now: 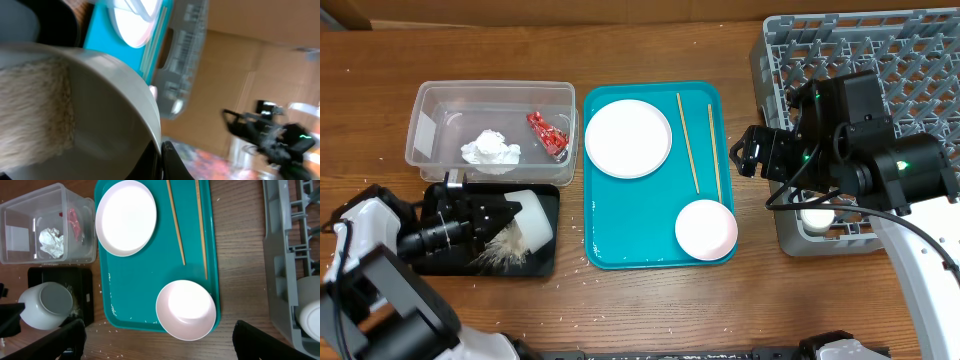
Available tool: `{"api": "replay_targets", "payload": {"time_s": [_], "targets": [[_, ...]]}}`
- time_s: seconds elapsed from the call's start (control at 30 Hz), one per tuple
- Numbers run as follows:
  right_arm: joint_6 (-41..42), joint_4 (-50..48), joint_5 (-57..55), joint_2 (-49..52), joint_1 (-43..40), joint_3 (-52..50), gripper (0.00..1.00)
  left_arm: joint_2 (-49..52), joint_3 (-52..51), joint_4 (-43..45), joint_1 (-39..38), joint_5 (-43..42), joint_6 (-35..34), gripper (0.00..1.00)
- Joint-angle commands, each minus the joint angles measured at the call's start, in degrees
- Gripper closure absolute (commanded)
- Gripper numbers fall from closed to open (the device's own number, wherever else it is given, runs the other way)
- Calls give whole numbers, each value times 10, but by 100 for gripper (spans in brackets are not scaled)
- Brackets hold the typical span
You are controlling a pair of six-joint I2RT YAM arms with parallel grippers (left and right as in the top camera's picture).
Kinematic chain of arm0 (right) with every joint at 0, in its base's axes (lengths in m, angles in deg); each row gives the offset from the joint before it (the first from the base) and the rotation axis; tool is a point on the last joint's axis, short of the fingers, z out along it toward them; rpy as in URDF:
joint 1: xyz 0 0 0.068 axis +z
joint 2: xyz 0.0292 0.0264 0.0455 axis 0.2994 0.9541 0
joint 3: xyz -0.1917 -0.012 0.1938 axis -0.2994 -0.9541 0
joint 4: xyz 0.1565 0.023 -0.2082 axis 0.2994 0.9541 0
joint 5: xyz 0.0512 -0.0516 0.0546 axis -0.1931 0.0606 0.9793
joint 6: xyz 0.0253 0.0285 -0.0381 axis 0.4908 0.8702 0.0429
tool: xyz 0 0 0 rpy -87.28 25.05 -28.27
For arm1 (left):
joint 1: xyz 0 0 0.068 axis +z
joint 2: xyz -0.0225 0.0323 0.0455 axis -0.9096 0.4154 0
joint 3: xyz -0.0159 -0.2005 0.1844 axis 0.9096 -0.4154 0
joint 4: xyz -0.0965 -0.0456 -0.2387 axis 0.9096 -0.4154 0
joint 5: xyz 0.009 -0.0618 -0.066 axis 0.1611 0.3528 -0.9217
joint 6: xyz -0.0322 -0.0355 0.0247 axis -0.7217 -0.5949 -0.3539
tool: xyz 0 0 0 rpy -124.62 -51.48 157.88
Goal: Sort waste into correct bins and load items into the dishwasher
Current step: 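Tip the cup over the black tray to pour out the rice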
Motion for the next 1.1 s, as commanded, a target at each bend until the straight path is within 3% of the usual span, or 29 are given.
{"api": "replay_targets", "payload": {"time_s": [0.0, 0.3, 0.37, 0.47, 0.53, 0.57, 0.63, 0.7, 0.8, 0.87, 1.07], "targets": [[5, -3, 1, -11, 2, 11, 4, 39, -4, -38, 7, -85, 137, 96], [5, -3, 1, -10, 2, 11, 4, 62, 6, -97, 38, -93, 201, 96], [5, -3, 1, -11, 2, 11, 4, 62, 12, -95, 49, -100, 261, 96], [5, -3, 1, -11, 2, 11, 4, 63, 13, -86, 64, -89, 204, 96], [5, -3, 1, -11, 2, 11, 4, 59, 13, -126, 67, -96, 297, 96], [5, -3, 1, -11, 2, 11, 4, 59, 13, -126, 68, -93, 309, 96], [5, -3, 1, -10, 2, 11, 4, 58, 12, -126, 70, -91, 267, 96], [5, -3, 1, -11, 2, 11, 3, 56, 13, -112, 72, -111, 312, 96], [5, -3, 1, -11, 2, 11, 3, 54, 13, -126, 73, -134, 257, 96], [5, -3, 1, -11, 2, 11, 2, 50, 19, -117, 74, -150, 309, 96], [5, -3, 1, -11, 2, 11, 2, 35, 22, -126, 74, -124, 273, 96]]}}
